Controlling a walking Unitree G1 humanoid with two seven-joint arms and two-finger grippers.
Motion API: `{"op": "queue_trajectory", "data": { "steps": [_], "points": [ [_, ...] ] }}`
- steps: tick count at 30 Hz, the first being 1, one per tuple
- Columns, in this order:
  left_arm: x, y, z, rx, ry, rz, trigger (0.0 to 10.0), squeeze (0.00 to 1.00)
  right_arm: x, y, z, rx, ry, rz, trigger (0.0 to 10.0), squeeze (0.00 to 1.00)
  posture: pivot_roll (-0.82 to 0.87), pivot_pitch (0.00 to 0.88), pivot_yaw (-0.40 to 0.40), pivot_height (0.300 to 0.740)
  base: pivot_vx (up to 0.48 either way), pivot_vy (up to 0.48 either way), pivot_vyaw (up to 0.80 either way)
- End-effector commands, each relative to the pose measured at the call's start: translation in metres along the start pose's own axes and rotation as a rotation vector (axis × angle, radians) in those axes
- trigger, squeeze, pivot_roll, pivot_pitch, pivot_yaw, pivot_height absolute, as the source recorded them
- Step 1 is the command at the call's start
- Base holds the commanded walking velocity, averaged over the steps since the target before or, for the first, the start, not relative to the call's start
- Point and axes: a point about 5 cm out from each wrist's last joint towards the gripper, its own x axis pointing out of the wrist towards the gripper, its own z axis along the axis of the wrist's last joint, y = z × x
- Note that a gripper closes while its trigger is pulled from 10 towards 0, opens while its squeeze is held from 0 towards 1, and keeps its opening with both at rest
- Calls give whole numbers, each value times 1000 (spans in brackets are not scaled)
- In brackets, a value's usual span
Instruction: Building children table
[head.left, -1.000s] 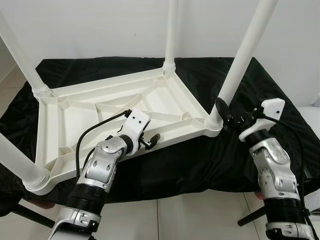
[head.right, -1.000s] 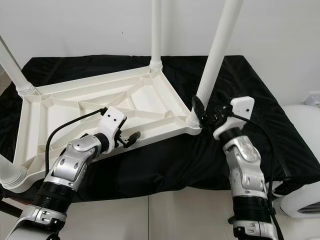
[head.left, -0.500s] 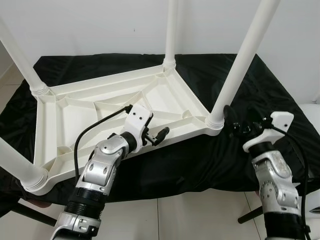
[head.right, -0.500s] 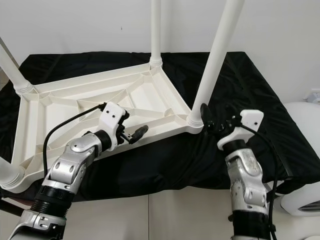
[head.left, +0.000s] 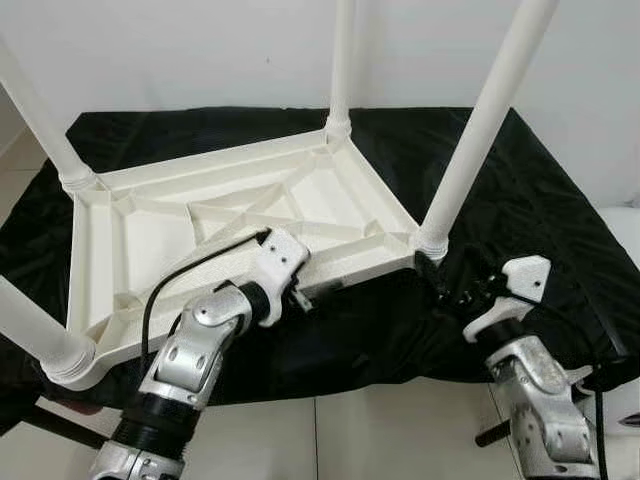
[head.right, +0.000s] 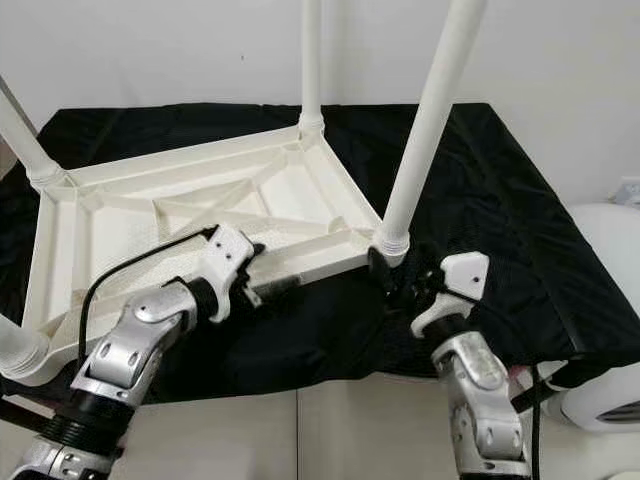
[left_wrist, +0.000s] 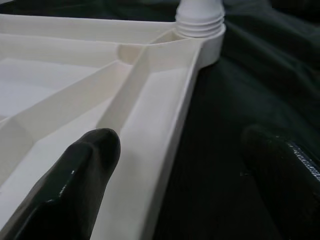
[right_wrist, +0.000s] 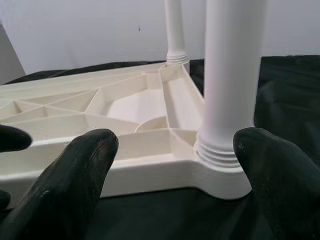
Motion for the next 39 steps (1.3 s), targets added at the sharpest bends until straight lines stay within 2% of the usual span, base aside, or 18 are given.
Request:
{"op": "queue_trajectory", "data": {
  "steps": [1,4,9,21,28,29,31,32,33,34,37,38,39],
  "points": [
    [-2,-5,-4,12,7,-28,10000,0,-3,5,-1,3,16,7,10000,0,-120,133,48,740,0,0,0],
    [-3,-10,-7,33,13,-62,10000,0,-6,14,-5,12,36,12,10000,0,-121,130,47,740,0,0,0],
    [-2,-9,-11,34,36,-52,10000,0,-5,14,-5,18,32,7,10000,0,-121,127,48,740,0,0,0],
    [4,2,-31,25,170,23,10000,0,-3,19,-3,19,32,7,10000,0,-130,115,55,740,0,0,0],
    [10,11,-35,21,223,60,10000,0,-4,19,-3,13,35,6,10000,0,-132,117,58,740,0,0,0],
    [11,13,-33,16,227,65,9176,0,-4,19,-3,11,36,6,10000,0,-132,117,60,740,0,0,0],
    [11,13,-33,16,227,65,9176,0,-4,19,-3,11,36,6,10000,0,-132,117,60,740,0,0,0],
    [13,15,-31,7,229,71,4118,0,-4,20,-3,10,37,6,10000,0,-132,119,62,740,0,0,0],
    [13,15,-31,7,229,71,4118,0,-4,20,-3,10,37,6,10000,0,-132,119,62,740,0,0,0],
    [14,16,-29,0,230,62,2235,0,-3,20,-3,10,37,7,10000,0,-131,121,64,740,0,0,0],
    [15,17,-27,-13,229,53,1647,0,-3,20,-3,10,37,6,10000,0,-130,124,66,740,0,0,0],
    [15,20,-24,-30,224,40,0,0,-3,21,-3,9,38,3,10000,0,-130,127,70,740,0,0,0],
    [15,20,-24,-30,224,40,0,0,-3,21,-3,9,38,3,10000,0,-130,127,70,740,0,0,0]
  ]
}}
